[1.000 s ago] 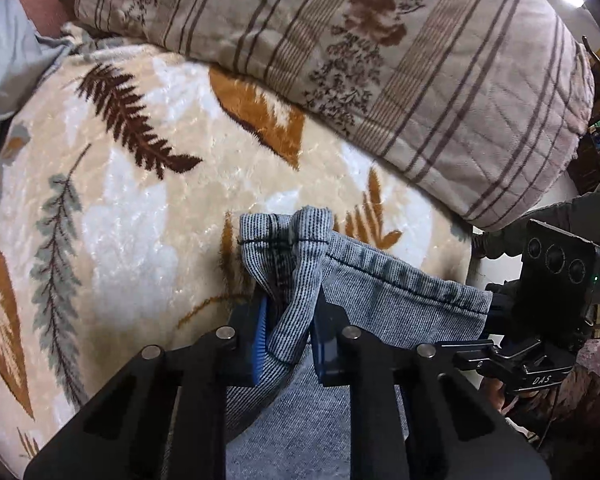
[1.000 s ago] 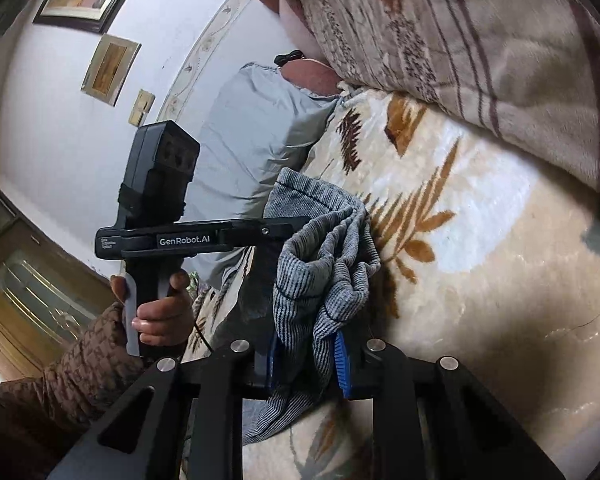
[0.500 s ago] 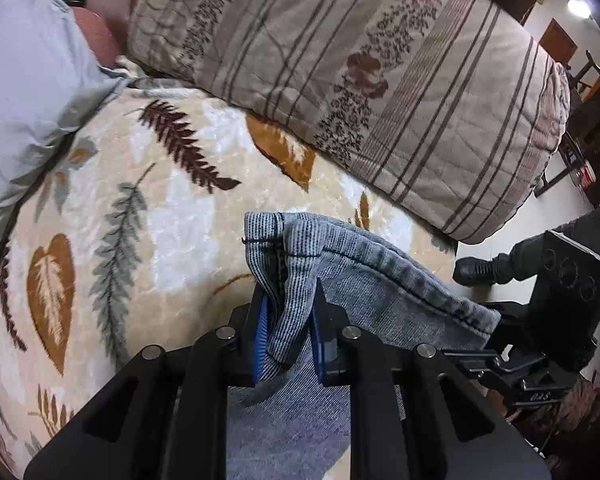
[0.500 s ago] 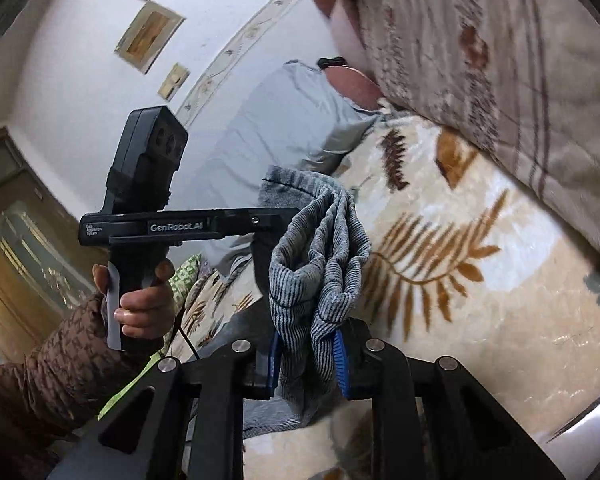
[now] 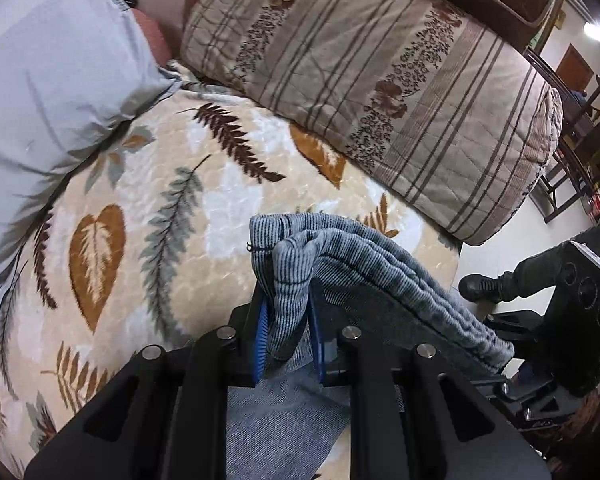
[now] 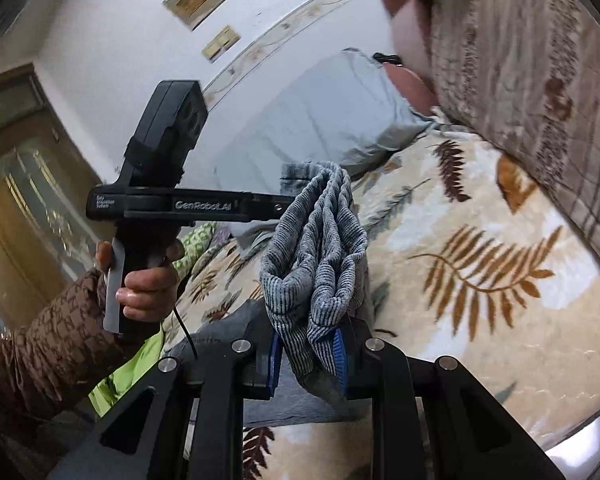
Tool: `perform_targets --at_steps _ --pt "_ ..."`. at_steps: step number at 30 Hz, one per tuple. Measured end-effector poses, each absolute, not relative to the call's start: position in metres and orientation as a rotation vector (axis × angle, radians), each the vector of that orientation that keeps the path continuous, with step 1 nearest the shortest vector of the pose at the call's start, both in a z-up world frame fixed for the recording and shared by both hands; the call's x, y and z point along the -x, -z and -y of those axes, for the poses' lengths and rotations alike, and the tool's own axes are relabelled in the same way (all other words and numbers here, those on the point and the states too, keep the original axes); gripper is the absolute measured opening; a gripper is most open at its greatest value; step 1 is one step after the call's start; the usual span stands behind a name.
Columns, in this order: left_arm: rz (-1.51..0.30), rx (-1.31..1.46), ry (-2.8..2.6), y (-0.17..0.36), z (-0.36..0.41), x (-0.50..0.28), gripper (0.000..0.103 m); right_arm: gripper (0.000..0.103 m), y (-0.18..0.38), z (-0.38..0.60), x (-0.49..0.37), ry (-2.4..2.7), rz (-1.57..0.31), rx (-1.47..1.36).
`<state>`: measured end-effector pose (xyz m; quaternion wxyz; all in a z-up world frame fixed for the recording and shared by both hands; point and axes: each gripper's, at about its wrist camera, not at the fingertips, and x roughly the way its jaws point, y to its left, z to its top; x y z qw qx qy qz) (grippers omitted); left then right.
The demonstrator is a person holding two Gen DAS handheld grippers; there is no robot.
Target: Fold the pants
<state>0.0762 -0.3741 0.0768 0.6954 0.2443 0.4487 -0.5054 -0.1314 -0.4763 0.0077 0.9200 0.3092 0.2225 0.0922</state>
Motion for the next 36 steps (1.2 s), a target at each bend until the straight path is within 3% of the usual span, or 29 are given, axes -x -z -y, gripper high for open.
perform_targets --at_steps 15,25,36 --pt "-1.037 -0.535 1.049 -0.057 0.298 -0.099 0.016 0.021 -0.012 0.388 0.094 -0.319 -0.583 -0.503" --pt "-1.133 -0.526 0.958 -0.011 0.250 -0.120 0.016 0.022 0.013 0.330 0.063 -0.353 -0.715 -0.378" --pt "-1.228 -0.515 0.825 0.033 0.205 -0.134 0.019 0.029 0.046 0.274 0.037 -0.357 -0.831 -0.188"
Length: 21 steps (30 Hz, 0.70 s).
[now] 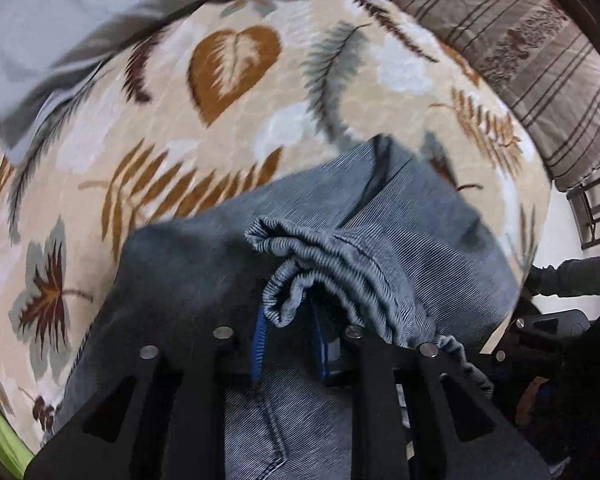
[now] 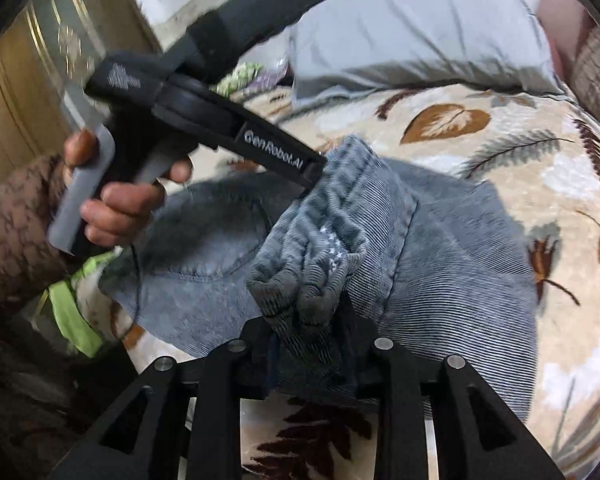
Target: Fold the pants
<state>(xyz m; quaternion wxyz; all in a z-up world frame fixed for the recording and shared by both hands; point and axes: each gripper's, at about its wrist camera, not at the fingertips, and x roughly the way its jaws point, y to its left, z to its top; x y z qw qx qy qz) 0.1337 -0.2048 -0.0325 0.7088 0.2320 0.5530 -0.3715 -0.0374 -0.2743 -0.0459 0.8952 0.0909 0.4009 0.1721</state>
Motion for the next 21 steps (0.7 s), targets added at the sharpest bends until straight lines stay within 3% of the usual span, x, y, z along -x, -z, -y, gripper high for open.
perform_targets --at_steps 14,17,18,21 --pt "-1.358 -0.320 0.635 0.043 0.134 -0.128 0.020 0.046 0.042 0.258 0.047 -0.381 -0.900 -0.119" --pt "-1.355 -0.223 0.605 0.031 0.116 -0.126 0.031 0.056 0.023 0.268 0.060 -0.407 -0.864 -0.147" --pt "-1.351 -0.188 0.591 0.026 0.110 -0.126 0.038 0.057 0.016 0.271 0.065 -0.416 -0.847 -0.151" --pt "-1.346 -0.092 0.568 0.019 0.102 -0.128 0.049 0.059 -0.006 0.286 0.076 -0.438 -0.786 -0.186"
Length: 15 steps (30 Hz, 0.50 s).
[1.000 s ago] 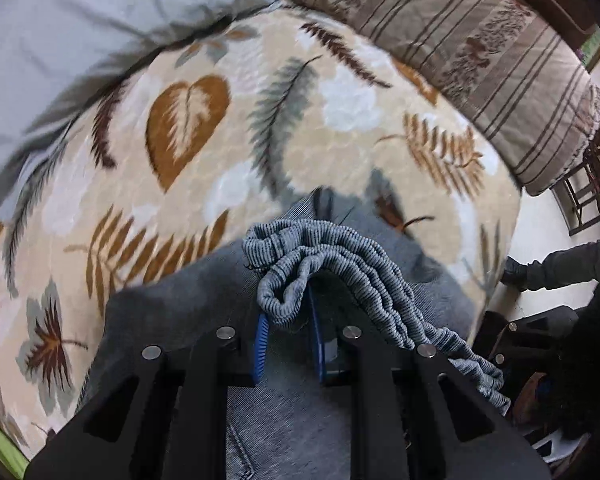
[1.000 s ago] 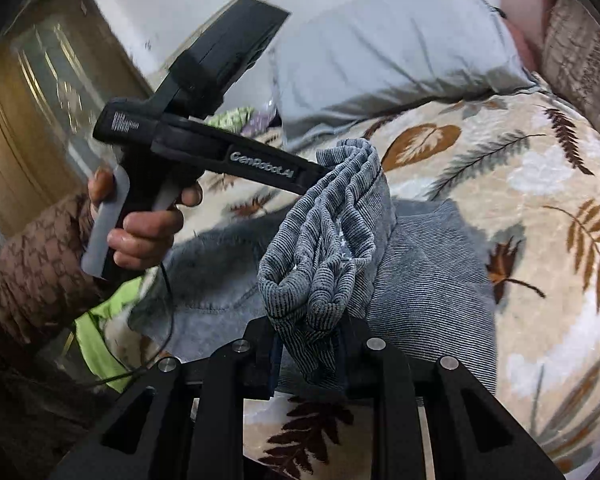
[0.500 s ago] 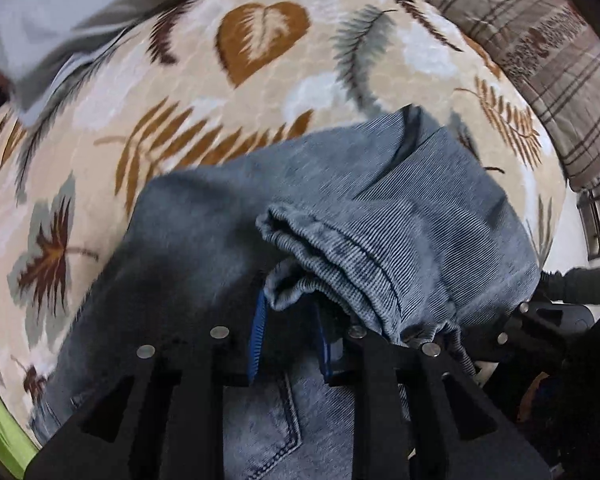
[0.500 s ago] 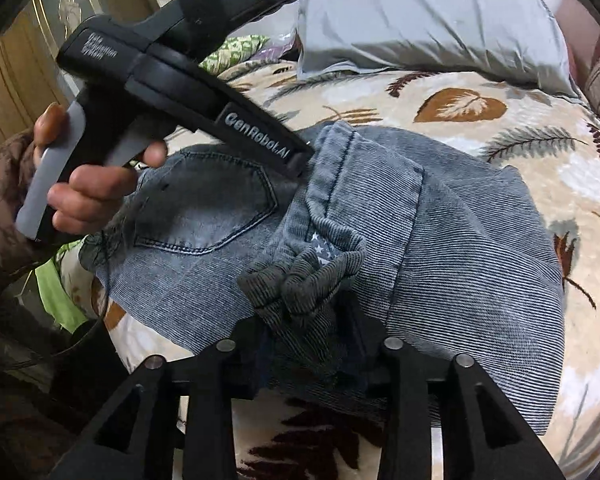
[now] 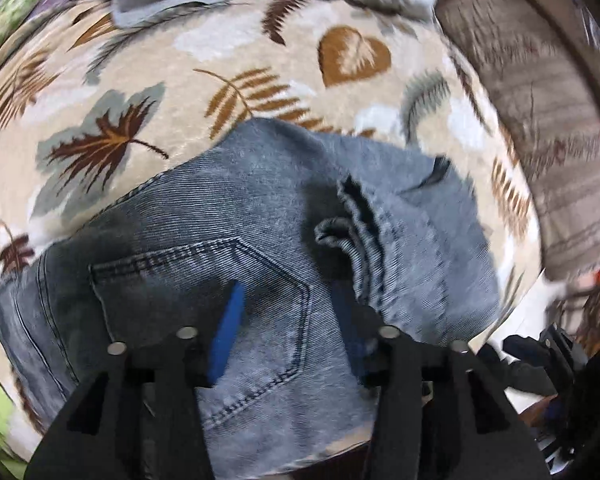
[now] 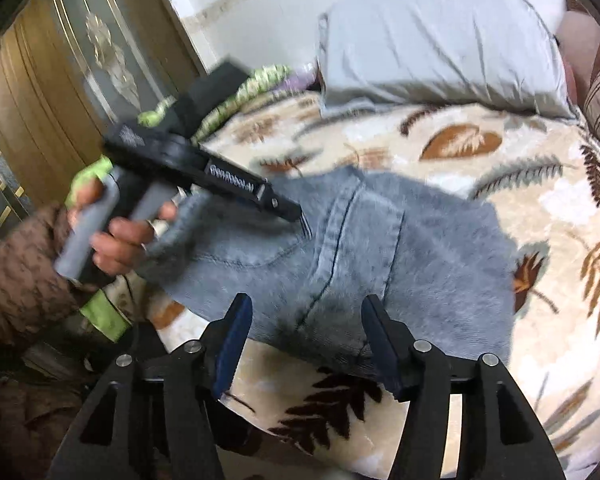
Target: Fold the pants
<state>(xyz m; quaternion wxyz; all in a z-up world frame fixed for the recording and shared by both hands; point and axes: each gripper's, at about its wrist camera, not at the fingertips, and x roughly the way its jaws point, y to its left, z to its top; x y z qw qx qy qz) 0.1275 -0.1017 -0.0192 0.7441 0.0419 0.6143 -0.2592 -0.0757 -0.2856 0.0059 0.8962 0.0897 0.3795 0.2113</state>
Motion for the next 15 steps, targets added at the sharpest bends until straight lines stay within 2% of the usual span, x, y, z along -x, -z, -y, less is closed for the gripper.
perform_targets --at_steps 4,15 --pt "-1.395 0.018 0.556 0.025 0.111 -0.132 0.049 0.061 -0.011 0.337 0.062 -0.354 -0.746 -0.357" --pt "-1.514 0.284 0.510 0.050 0.132 -0.154 0.053 0.063 0.056 0.423 -0.023 -0.183 -0.863 -0.641"
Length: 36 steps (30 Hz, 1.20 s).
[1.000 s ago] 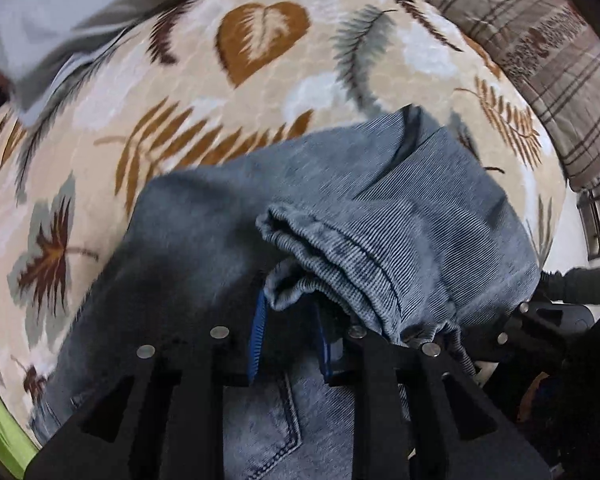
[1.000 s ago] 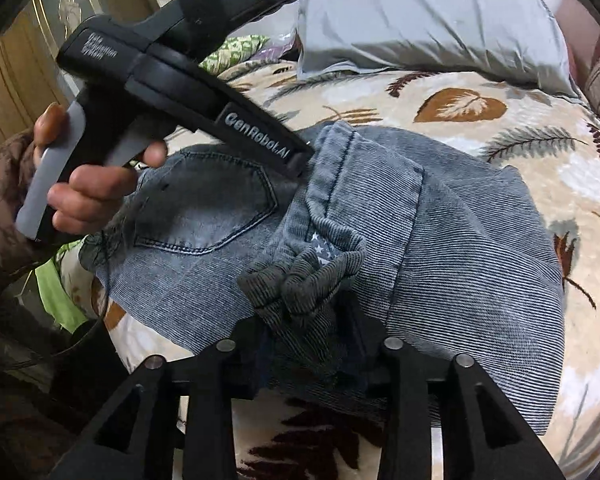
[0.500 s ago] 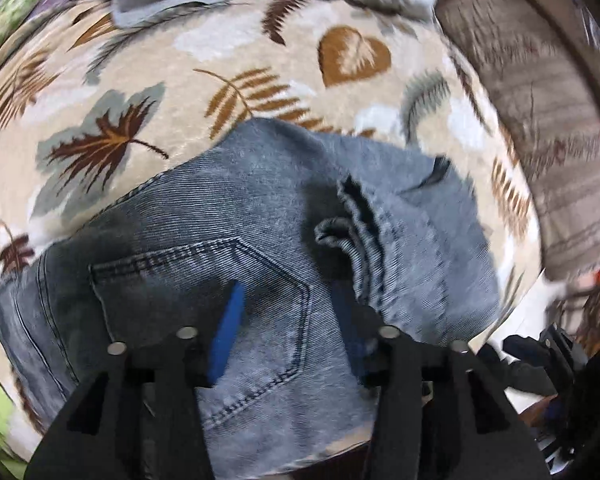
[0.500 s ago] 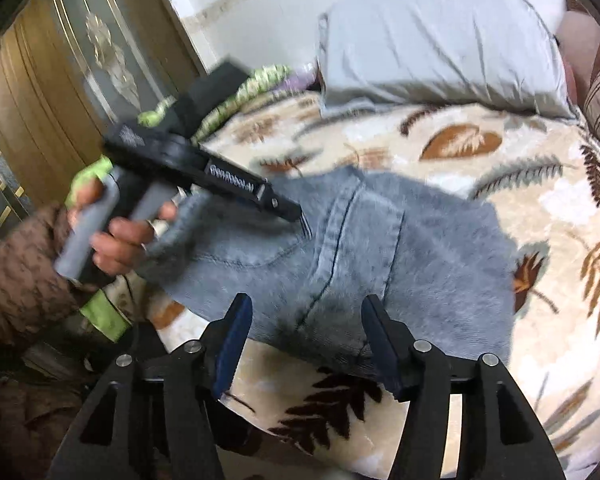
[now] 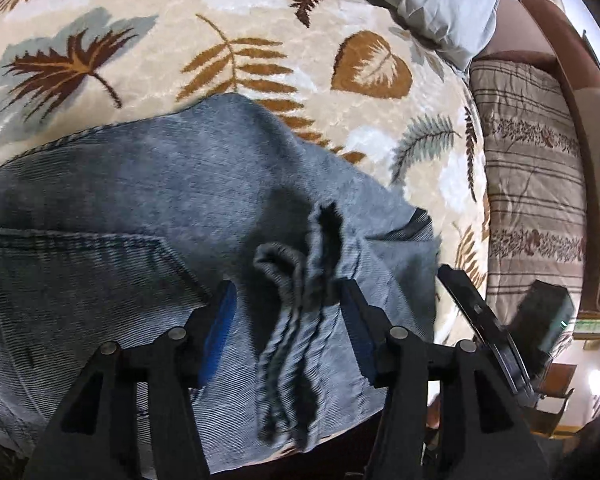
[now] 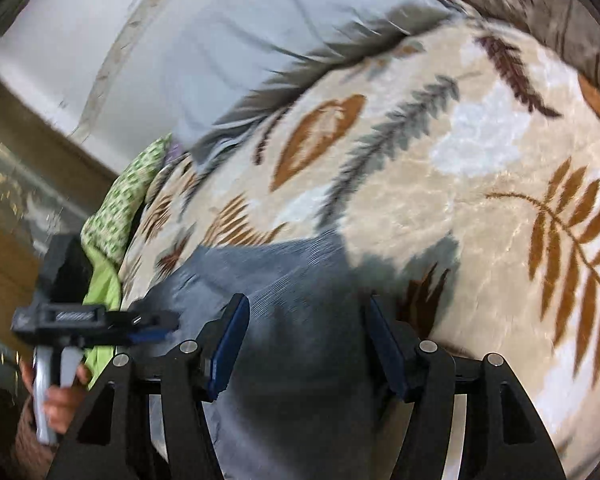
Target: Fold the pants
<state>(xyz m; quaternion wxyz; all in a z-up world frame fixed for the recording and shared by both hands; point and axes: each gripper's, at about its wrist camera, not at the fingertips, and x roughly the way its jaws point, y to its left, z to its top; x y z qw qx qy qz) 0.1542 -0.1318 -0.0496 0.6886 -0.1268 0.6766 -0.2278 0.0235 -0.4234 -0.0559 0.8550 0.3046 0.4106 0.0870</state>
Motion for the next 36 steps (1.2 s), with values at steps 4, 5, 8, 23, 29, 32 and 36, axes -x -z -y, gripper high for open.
perform_targets --at_steps 4,5,8,23,29,32,36 --pt "-1.504 0.285 0.521 0.051 0.142 -0.157 0.061 0.061 0.073 0.436 -0.035 -0.242 -0.865 -0.745" --pt "-1.513 0.296 0.523 0.054 0.146 -0.158 0.063 0.060 0.077 0.436 -0.038 -0.249 -0.875 -0.750" --pt "-1.550 0.351 0.568 0.063 0.158 -0.156 0.062 0.025 0.088 0.433 -0.046 -0.276 -0.911 -0.756" --pt "-1.424 0.075 0.386 0.066 0.157 -0.130 0.029 0.011 0.071 0.406 -0.050 -0.226 -0.901 -0.398" --pt "-1.407 0.054 0.390 0.069 0.160 -0.130 0.030 0.017 0.093 0.417 -0.053 -0.198 -0.911 -0.456" --pt "-1.433 0.081 0.400 0.061 0.156 -0.129 0.030 0.025 0.084 0.424 -0.054 -0.206 -0.943 -0.529" --pt "-1.436 0.110 0.458 0.044 0.142 -0.108 0.032 0.047 0.065 0.442 -0.022 -0.260 -0.925 -0.659"
